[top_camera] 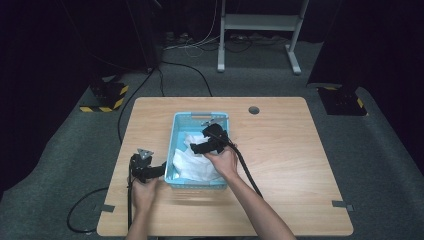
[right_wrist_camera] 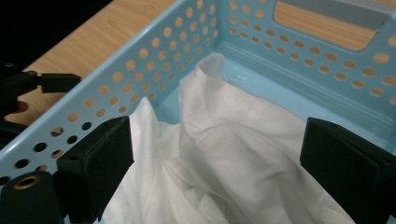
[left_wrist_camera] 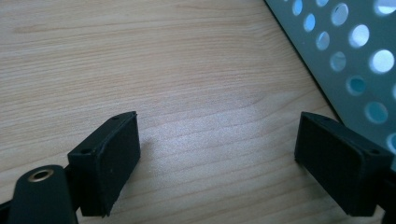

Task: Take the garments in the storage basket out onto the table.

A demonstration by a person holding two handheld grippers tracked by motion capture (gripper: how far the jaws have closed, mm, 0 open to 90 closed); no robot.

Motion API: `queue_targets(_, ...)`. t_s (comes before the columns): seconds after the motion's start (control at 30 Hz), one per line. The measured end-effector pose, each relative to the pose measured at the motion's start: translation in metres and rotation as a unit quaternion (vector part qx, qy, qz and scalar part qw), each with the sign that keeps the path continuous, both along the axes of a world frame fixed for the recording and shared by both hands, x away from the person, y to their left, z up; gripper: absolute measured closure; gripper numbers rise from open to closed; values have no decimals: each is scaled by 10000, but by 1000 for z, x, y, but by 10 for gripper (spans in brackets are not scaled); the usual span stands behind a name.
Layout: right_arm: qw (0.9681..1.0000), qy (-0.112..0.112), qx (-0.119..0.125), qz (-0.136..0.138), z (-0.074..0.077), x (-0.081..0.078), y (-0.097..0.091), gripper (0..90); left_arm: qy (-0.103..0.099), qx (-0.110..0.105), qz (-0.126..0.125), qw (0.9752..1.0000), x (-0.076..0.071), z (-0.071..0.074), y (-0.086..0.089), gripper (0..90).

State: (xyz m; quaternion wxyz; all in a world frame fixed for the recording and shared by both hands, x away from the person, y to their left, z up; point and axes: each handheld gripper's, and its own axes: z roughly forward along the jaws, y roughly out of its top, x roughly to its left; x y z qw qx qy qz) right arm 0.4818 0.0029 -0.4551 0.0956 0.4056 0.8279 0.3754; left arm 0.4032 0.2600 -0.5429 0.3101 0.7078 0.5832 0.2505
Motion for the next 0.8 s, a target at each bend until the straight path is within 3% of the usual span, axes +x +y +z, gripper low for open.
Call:
queue_targets(0.2,9983,369,-106,-430,-11,8,7,105,0,-8,-6,10000,0,0,0,143)
queue_targets(0.47,9969,474,-204,-589,-20,12,13,186,2,-17,-13,10000,0,0,0,141)
queue_targets(0.57,9961,555,-303,-615,-24,13,15,245,0,-15,-11,10000,0,0,0,141)
queue_targets(0.7,9950,773,-179,-614,-27,15,16,346,1,-13,-11,10000,0,0,0,141)
queue_targets(0.77,9956,699,-272,-562,-27,14,18,499,1,-13,-9,10000,0,0,0,141)
queue_targets(0.8,9956,699,-272,-562,-27,14,18,499,1,-13,-9,10000,0,0,0,141)
